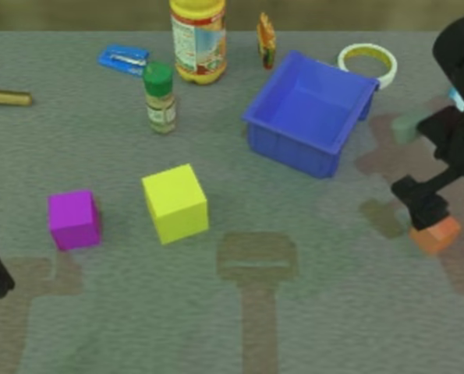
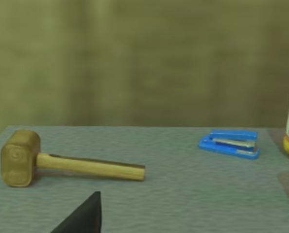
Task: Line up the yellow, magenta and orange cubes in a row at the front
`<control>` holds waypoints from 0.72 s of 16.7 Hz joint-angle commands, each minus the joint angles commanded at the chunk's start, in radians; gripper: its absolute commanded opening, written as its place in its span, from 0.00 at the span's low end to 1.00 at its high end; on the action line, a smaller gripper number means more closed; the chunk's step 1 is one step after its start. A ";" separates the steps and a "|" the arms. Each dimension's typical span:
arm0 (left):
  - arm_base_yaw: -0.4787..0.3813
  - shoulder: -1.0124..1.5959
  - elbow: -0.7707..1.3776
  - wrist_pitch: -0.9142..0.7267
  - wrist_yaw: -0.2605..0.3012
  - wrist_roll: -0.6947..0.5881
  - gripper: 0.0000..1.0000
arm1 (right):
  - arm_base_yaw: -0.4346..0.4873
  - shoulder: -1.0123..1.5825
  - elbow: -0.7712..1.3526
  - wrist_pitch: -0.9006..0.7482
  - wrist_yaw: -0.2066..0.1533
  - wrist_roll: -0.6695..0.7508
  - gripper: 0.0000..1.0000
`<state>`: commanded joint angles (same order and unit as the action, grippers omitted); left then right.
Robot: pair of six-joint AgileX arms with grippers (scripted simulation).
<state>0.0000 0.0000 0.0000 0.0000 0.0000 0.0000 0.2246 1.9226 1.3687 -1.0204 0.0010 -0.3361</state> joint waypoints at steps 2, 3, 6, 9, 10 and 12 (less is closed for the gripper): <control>0.000 0.000 0.000 0.000 0.000 0.000 1.00 | 0.001 0.033 -0.041 0.078 0.000 0.001 1.00; 0.000 0.000 0.000 0.000 0.000 0.000 1.00 | 0.002 0.053 -0.065 0.127 0.000 0.002 1.00; 0.000 0.000 0.000 0.000 0.000 0.000 1.00 | 0.003 0.107 -0.133 0.252 0.001 0.004 1.00; 0.000 0.000 0.000 0.000 0.000 0.000 1.00 | 0.004 0.128 -0.155 0.286 0.001 0.005 1.00; 0.000 0.000 0.000 0.000 0.000 0.000 1.00 | 0.004 0.128 -0.155 0.286 0.001 0.005 1.00; 0.000 0.000 0.000 0.000 0.000 0.000 1.00 | 0.004 0.128 -0.155 0.286 0.001 0.005 1.00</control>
<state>0.0000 0.0000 0.0000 0.0000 0.0000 0.0000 0.2285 2.0501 1.2140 -0.7346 0.0018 -0.3313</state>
